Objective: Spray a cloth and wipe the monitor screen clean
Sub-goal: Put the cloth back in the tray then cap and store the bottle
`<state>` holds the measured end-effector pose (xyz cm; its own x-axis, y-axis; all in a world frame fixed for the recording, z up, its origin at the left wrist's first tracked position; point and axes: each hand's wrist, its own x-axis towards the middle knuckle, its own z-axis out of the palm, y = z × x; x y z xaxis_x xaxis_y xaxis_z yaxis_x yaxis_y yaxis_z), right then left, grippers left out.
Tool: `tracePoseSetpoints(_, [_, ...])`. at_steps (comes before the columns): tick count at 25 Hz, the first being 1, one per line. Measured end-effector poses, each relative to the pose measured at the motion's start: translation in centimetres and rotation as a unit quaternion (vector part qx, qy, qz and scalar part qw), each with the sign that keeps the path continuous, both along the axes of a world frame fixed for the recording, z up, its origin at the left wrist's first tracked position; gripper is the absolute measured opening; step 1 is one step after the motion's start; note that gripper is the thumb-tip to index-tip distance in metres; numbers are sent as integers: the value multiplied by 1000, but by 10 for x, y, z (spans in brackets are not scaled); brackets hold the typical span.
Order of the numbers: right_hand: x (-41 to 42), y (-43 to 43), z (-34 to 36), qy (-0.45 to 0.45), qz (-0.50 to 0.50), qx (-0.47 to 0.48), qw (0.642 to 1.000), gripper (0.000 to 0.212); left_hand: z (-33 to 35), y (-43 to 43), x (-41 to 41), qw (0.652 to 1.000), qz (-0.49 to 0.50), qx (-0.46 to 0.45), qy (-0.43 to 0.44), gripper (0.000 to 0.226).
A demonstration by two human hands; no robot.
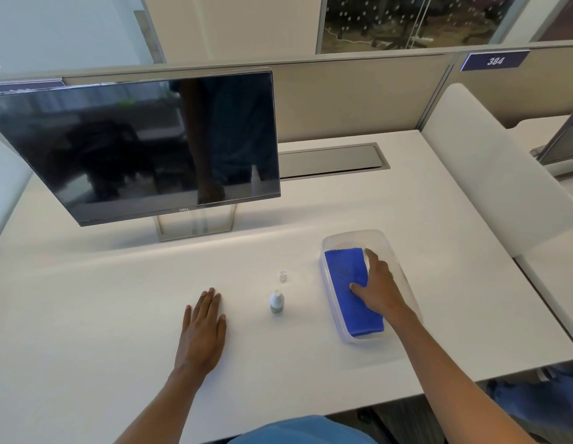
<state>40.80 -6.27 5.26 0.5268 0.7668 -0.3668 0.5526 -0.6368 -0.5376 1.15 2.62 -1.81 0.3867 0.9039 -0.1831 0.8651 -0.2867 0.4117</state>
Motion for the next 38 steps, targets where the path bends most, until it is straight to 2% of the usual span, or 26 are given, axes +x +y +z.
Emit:
tracePoseSetpoints(3, [-8, -6, -1, -87, 55, 23, 994, 72, 1, -2, 1, 1000, -3, -4, 13, 72])
tracePoseSetpoints(5, [-12, -6, -4, -83, 91, 3, 992, 64, 0, -4, 2, 1000, -7, -4, 30, 74])
tracePoseSetpoints(8, [-16, -6, -9, -77, 123, -34, 989, 65, -1, -8, 4, 999, -9, 0, 45, 75])
tracePoseSetpoints(14, [-19, -5, -12, -92, 116, -34, 988, 63, -6, -9, 3, 998, -8, -4, 68, 66])
tracePoseSetpoints(19, [-27, -10, -4, -102, 60, 55, 991, 46, -4, -8, -1, 999, -14, -5, 53, 66])
tracePoseSetpoints(23, [-41, -11, 7, -125, 7, 163, 979, 26, -4, -7, -3, 998, -21, -7, 50, 66])
tracePoseSetpoints(27, [-55, -7, 21, -128, -24, 237, 963, 18, -3, -7, -5, 999, -25, -5, 46, 66])
tracePoseSetpoints(34, [-89, 16, 39, -129, 25, 326, 936, 14, 1, -8, -1, 998, -21, 4, 53, 65])
tracePoseSetpoints(38, [-104, 30, 33, -111, 71, 314, 940, 14, 5, -9, 6, 999, -21, 18, 42, 63])
